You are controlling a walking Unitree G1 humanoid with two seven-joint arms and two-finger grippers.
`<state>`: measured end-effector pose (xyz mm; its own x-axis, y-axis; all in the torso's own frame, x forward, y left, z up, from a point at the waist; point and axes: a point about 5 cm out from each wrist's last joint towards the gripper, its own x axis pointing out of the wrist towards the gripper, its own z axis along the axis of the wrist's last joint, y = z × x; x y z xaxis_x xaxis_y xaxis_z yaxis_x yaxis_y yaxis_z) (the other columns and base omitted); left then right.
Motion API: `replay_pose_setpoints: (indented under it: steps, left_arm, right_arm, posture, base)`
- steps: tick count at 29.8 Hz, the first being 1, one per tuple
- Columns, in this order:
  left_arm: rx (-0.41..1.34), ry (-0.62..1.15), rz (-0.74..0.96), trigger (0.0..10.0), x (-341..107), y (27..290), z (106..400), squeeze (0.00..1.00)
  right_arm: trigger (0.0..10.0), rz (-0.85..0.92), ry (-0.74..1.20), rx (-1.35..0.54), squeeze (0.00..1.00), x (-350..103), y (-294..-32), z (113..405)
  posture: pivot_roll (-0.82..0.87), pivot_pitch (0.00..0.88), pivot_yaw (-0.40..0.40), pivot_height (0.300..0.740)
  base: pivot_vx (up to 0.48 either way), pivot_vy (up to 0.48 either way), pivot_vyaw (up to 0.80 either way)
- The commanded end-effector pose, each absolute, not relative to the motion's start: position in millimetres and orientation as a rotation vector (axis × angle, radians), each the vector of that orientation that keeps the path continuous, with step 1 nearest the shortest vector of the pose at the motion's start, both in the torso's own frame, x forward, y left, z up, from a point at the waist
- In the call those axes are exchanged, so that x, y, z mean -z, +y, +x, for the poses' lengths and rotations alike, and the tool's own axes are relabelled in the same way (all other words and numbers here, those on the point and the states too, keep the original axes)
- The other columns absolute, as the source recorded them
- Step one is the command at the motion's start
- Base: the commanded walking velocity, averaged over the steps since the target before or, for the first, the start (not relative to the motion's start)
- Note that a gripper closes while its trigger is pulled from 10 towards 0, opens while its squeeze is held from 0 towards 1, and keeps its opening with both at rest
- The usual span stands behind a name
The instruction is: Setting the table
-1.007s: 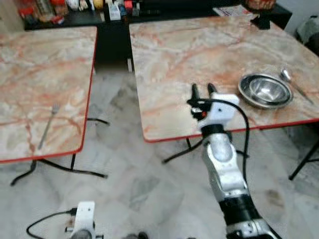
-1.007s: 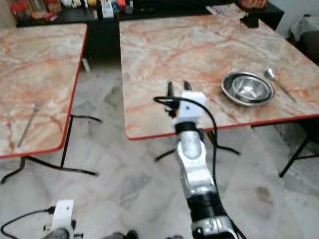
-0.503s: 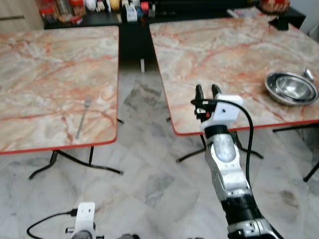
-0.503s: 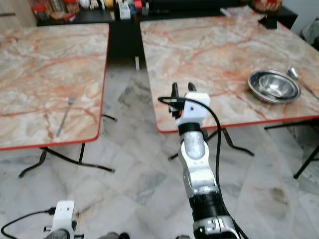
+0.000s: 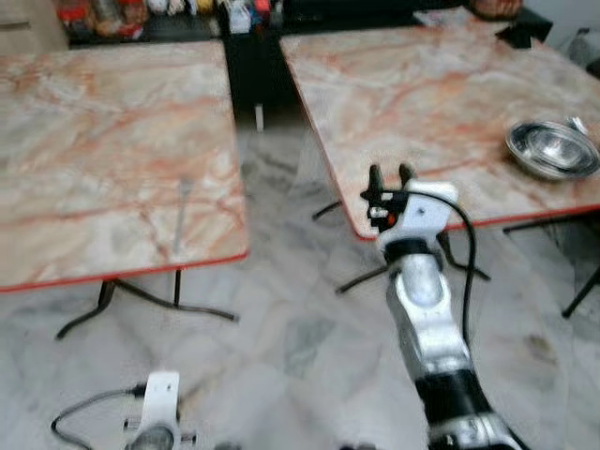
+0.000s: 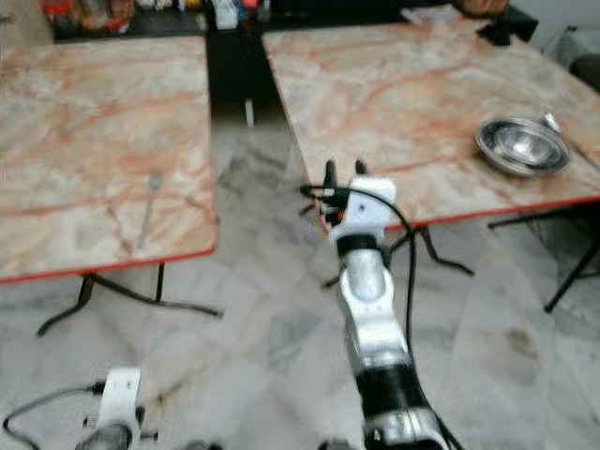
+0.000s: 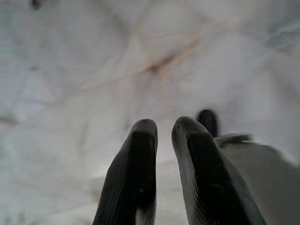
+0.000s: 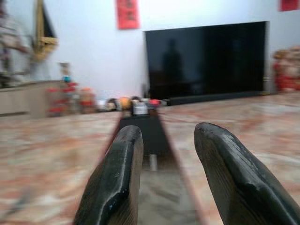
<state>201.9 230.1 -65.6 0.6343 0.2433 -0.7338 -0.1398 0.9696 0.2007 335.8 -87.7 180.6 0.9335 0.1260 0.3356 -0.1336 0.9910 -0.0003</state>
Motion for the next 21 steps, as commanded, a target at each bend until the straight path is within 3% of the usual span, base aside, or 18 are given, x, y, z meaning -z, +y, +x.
replay_pose_setpoints:
  steps: [1, 21]
  left_arm:
    - [-0.224, 0.881, 0.115, 10.0, 70.1, 227.1, 195.5, 0.00]
    - [-0.226, 0.882, 0.114, 10.0, 70.4, 226.7, 195.0, 0.00]
  right_arm:
    - [10.0, 0.017, -0.338, -0.112, 0.00, -179.8, -95.8, 336.4]
    - [10.0, 0.017, -0.334, -0.122, 0.00, -179.0, -94.9, 336.3]
  posture:
    - [-0.03, 0.152, 0.003, 0.740]
    - [-0.03, 0.153, 0.000, 0.740]
  base:
    - [0.000, 0.341, 0.00]
    - [0.000, 0.341, 0.00]
